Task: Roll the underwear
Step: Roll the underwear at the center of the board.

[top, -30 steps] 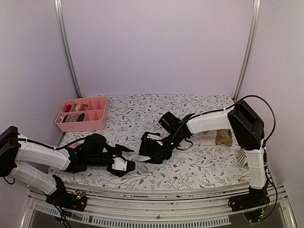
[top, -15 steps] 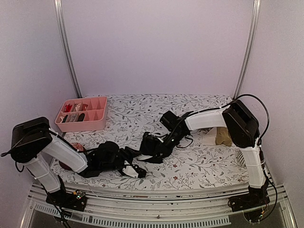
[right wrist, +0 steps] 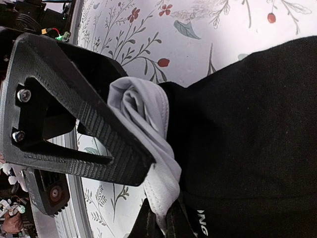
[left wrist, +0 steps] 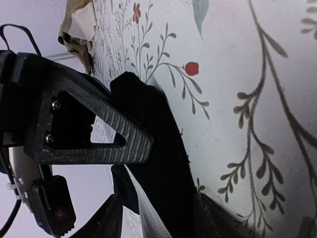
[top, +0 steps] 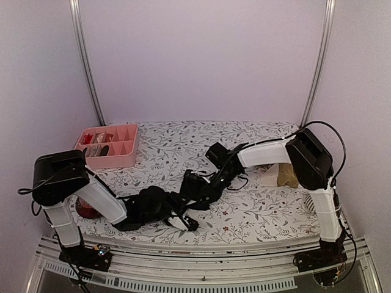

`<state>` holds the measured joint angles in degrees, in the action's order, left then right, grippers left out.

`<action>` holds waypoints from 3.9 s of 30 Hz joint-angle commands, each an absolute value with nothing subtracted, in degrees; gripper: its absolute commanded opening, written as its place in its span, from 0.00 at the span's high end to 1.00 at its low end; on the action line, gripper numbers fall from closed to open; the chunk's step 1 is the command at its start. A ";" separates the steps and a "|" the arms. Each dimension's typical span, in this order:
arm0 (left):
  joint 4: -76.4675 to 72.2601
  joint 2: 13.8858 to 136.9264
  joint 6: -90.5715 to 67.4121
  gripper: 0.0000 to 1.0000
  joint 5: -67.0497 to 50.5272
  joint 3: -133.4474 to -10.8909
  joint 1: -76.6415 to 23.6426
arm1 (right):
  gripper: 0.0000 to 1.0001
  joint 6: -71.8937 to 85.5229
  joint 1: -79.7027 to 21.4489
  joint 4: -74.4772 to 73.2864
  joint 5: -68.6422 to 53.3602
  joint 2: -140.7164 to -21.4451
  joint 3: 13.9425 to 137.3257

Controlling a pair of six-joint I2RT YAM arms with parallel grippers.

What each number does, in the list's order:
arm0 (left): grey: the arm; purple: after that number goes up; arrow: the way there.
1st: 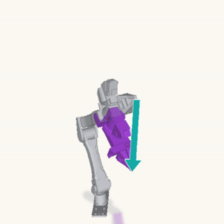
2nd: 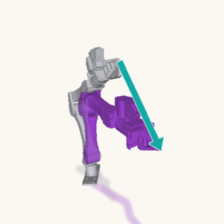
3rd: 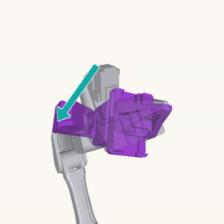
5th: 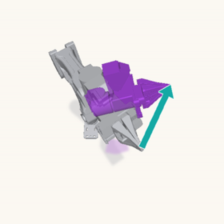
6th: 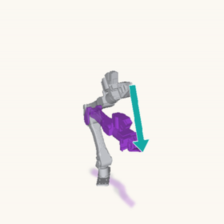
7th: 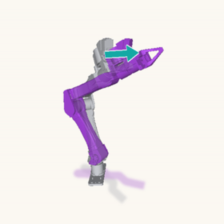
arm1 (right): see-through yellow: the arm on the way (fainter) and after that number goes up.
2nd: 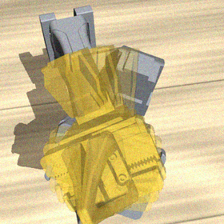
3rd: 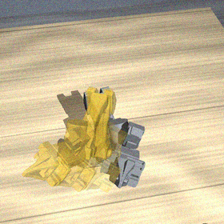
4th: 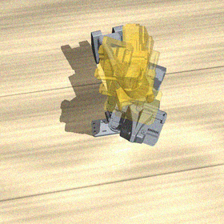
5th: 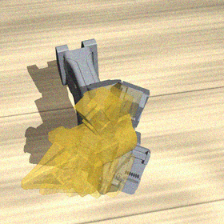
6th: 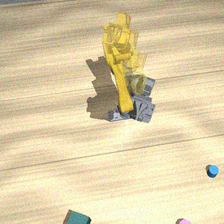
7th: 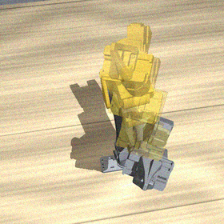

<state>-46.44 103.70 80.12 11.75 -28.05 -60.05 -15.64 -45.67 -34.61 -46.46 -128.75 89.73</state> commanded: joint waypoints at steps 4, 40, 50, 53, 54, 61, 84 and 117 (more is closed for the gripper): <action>-47.20 109.75 81.67 0.52 17.02 -28.86 -60.71 | 0.97 -16.17 -45.35 -36.95 -45.88 -130.54 90.53; 9.10 105.27 52.66 1.00 -2.61 -48.81 -57.51 | 0.33 -12.92 -48.04 -23.60 -21.37 -92.30 65.52; 25.53 111.00 49.19 1.00 -13.65 -61.20 -52.35 | 0.20 -21.94 -63.50 -6.46 3.42 -77.27 48.18; 29.43 113.19 48.90 1.00 -16.91 -64.45 -50.21 | 0.20 -25.82 -67.10 -0.87 8.11 -75.16 44.88; 30.56 114.75 48.87 1.00 -17.65 -65.30 -49.71 | 0.20 -27.17 -68.20 0.84 9.23 -74.85 43.96; 39.08 120.09 49.90 1.00 -25.45 -72.25 -46.56 | 0.25 -34.30 -73.37 5.45 15.48 -81.88 44.44; 48.21 128.14 52.38 1.00 -31.22 -79.91 -44.56 | 0.55 -39.73 -69.21 6.02 21.09 -108.95 58.23; 48.99 126.71 53.17 0.83 -30.86 -79.77 -44.47 | 0.97 -34.32 -65.26 -0.70 17.94 -115.13 63.27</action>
